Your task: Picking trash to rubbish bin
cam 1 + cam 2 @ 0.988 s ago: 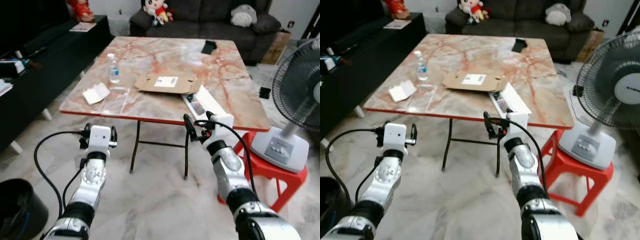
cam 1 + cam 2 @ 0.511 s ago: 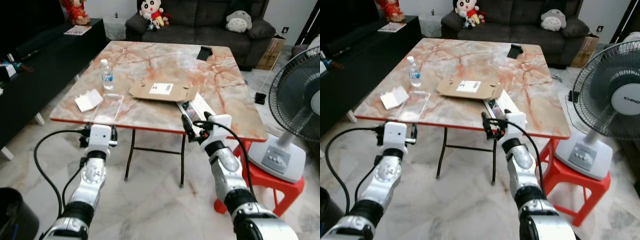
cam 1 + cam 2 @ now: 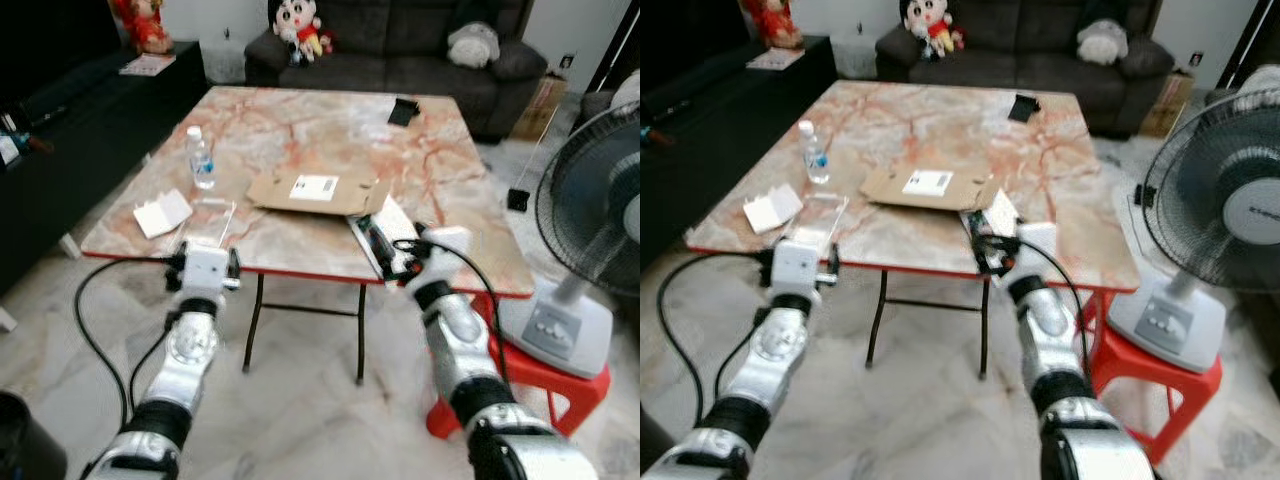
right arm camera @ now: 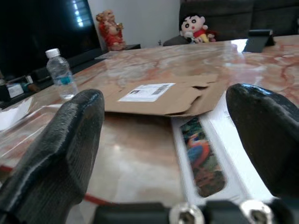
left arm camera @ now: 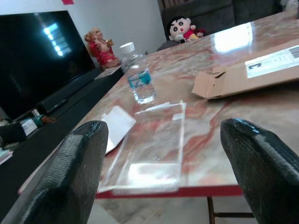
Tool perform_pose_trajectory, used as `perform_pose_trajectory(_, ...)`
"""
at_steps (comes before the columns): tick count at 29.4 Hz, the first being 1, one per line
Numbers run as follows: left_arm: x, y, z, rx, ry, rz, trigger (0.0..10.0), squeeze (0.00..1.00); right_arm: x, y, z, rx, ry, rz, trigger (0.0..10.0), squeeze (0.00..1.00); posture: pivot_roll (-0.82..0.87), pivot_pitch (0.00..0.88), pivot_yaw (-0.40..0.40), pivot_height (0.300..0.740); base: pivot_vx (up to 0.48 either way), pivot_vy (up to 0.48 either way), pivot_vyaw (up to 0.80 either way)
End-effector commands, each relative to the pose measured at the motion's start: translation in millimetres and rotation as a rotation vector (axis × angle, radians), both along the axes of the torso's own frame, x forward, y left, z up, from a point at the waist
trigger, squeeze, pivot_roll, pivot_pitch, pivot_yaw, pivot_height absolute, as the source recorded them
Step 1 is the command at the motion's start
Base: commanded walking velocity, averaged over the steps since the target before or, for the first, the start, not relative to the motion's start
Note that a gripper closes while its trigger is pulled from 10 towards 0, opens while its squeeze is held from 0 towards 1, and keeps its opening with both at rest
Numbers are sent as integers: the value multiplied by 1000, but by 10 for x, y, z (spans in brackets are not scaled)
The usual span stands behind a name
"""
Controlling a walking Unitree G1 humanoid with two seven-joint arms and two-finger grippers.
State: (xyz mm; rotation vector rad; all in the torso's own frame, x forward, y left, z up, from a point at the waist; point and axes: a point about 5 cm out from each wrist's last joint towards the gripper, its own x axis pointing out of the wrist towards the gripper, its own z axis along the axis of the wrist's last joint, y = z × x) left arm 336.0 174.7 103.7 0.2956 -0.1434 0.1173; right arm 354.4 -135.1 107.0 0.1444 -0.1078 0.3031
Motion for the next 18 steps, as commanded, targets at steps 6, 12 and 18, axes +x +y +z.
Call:
perform_pose_trajectory(6,27,-102,24,-16,-2,-27,10000,0,20,-96,32,-11,-5,-24,10000,0,7,0,-7,740,352,0,0)
perform_pose_trajectory(12,22,-118,19,-17,-2,-34,10000,0,17,-93,25,-9,-2,-22,10000,0,8,0,-8,740,352,0,0)
perform_pose_trajectory(18,22,-127,18,-16,-1,-39,10000,0,21,-63,23,-5,4,-10,10000,0,11,0,-8,740,354,0,-106)
